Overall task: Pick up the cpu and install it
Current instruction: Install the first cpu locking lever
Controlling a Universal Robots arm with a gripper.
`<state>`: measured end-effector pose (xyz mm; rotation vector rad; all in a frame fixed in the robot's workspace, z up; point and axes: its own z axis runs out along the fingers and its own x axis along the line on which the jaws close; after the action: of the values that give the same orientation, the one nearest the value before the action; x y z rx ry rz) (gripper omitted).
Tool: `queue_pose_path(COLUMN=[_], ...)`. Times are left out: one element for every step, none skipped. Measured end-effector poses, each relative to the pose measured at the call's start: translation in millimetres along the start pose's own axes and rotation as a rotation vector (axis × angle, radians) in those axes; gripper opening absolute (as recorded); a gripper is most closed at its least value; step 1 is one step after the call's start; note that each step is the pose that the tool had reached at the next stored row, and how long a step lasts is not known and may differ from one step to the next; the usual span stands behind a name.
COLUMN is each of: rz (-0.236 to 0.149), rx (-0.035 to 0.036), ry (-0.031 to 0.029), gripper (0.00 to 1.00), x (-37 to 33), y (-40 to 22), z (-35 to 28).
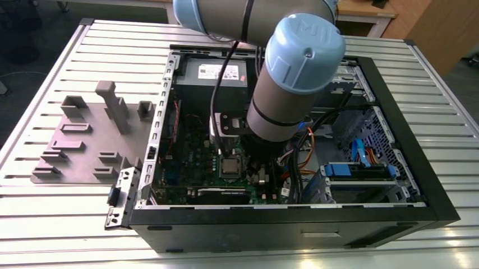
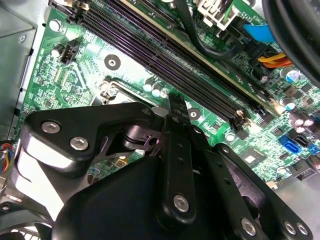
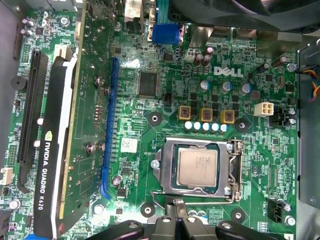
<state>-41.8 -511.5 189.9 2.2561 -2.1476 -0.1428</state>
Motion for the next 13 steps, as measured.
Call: queue_pose_path(rz=[0.0,0.0,0.0,0.0,0.0,0.0,0.0,0.0,0.0,0.0,0.0,0.0,0.0], rx=[0.0,0.0,0.0,-0.0001,-0.0001,-0.0001,0.0,0.0002,0.0001,0.0,0.0,0.0,0.0], ry=[0.0,0.0,0.0001,0.0002,0.0002,0.0002,0.0002,-0.0003,-0.0001,0.0,0.0,0.0001,0.0001], gripper=[0.11,0.11,0.11,0.11,0.11,0.11,0.11,0.11,0.11,0.11,0.11,0.11,0.11], x=[0.0,0.0,0.0,0.1,0.1,0.1,0.2,0.1,0.2,0.2,0.2,0.2,0.2], y=[-0.3,-0.5,-0.6,-0.7,-0.8,-0.9,-1.0,-1.1,-1.1,-1.1,-1.1,-1.1,-1.1], z=[0.0,0.0,0.1,0.5,0.9,1.3,1.9,3.0,3.3,3.3,3.4,3.3,3.2])
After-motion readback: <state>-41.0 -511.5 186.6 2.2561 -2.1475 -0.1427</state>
